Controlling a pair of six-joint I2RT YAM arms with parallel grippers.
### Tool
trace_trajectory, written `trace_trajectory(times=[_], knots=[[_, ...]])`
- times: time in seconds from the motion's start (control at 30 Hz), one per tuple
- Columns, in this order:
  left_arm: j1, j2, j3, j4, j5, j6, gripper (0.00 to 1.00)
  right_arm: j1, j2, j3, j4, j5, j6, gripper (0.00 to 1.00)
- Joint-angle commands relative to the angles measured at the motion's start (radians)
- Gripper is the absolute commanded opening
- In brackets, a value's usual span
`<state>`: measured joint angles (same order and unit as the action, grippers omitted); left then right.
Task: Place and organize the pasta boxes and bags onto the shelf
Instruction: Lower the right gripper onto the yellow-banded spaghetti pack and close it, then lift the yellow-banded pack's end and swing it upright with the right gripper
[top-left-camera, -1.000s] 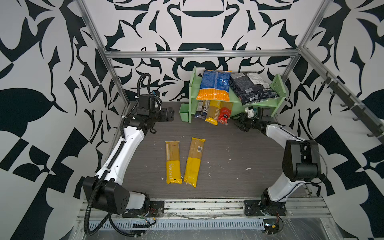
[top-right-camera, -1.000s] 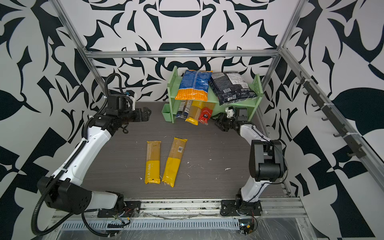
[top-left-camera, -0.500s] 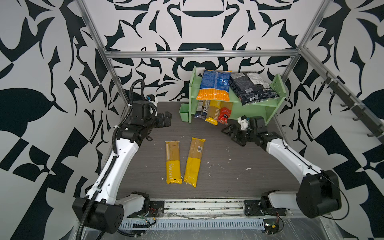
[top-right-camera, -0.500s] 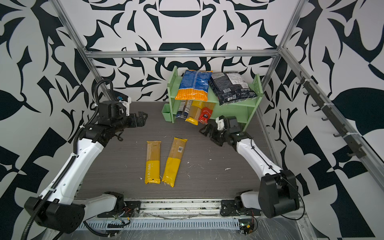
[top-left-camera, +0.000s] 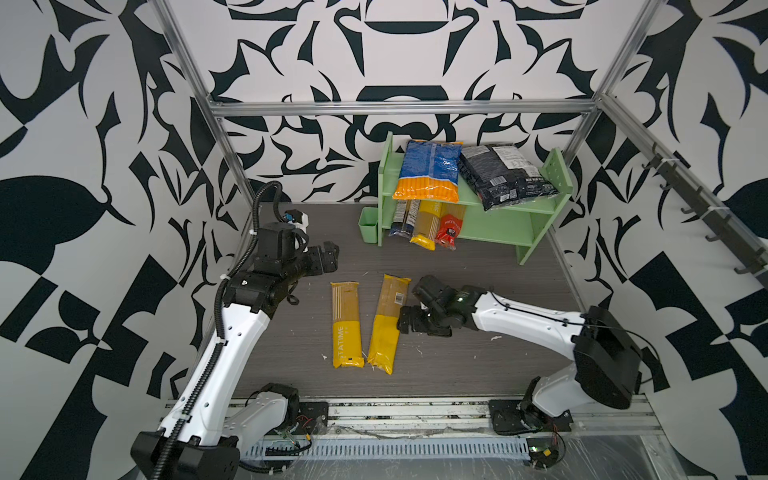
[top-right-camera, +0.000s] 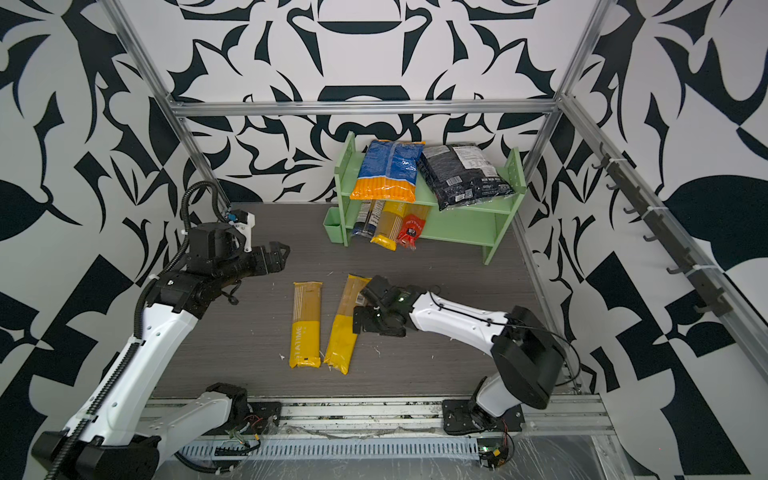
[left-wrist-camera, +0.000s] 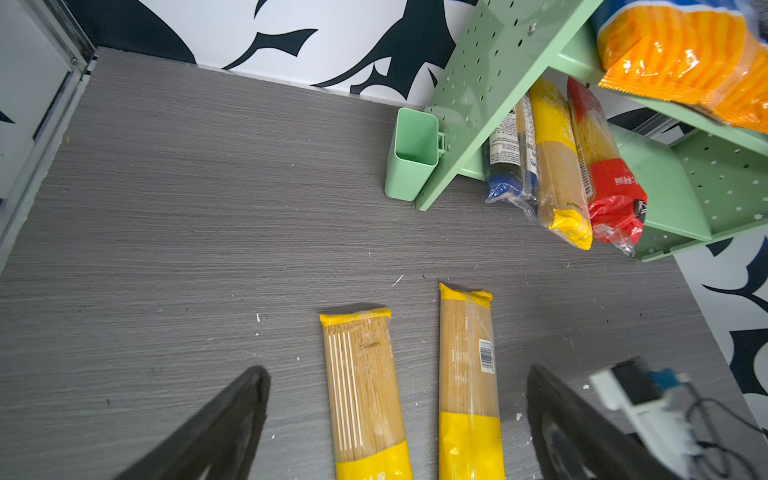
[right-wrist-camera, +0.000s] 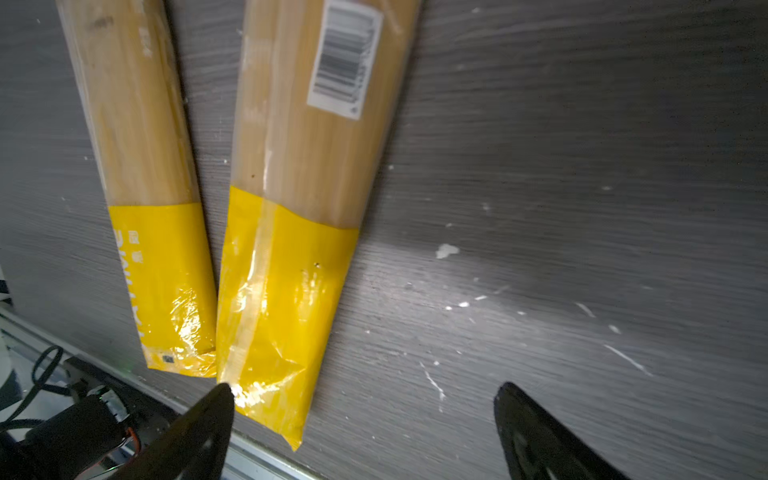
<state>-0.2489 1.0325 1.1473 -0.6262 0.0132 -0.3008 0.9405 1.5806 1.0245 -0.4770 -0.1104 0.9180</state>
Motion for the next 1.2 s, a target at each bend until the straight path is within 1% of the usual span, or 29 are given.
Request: trace_trajectory(times=[0.0,0.07,0.2,0.33,0.63,0.8,1.0,1.07,1.1,1.17], knots=[[0.004,-0.035,-0.022,-0.037,-0.013,-0.021,0.99,0.064,0.082,0.093,0.026,0.056,0.061,1.00],[0.004,-0.052,-0.027,-0.051,-0.013,-0.023,0.99,0.094,0.148,0.151,0.025,0.057,0.067,1.00],[0.004,-0.088,-0.040,-0.076,-0.033,-0.025,0.99,0.130,0.254,0.278,-0.096,0.100,0.048,1.00],[0.004,-0.113,-0.048,-0.097,-0.048,-0.023,0.99,0.146,0.307,0.311,-0.118,0.090,0.054,1.00],[0.003,-0.141,-0.061,-0.120,-0.067,-0.012,0.99,0.197,0.354,0.359,-0.301,0.162,0.064,1.00],[0.004,-0.128,-0.062,-0.108,-0.062,-0.011,0.99,0.203,0.373,0.346,-0.285,0.140,0.067,1.00],[0.004,-0.101,-0.047,-0.096,-0.056,-0.009,0.99,0.207,0.409,0.375,-0.279,0.119,0.043,1.00],[0.004,-0.090,-0.040,-0.090,-0.053,-0.011,0.99,0.205,0.420,0.354,-0.251,0.092,0.040,1.00],[0.004,-0.086,-0.039,-0.086,-0.052,-0.012,0.99,0.205,0.425,0.345,-0.247,0.088,0.041,0.99],[0.004,-0.076,-0.034,-0.081,-0.050,-0.014,0.99,0.203,0.433,0.327,-0.241,0.077,0.036,0.93]])
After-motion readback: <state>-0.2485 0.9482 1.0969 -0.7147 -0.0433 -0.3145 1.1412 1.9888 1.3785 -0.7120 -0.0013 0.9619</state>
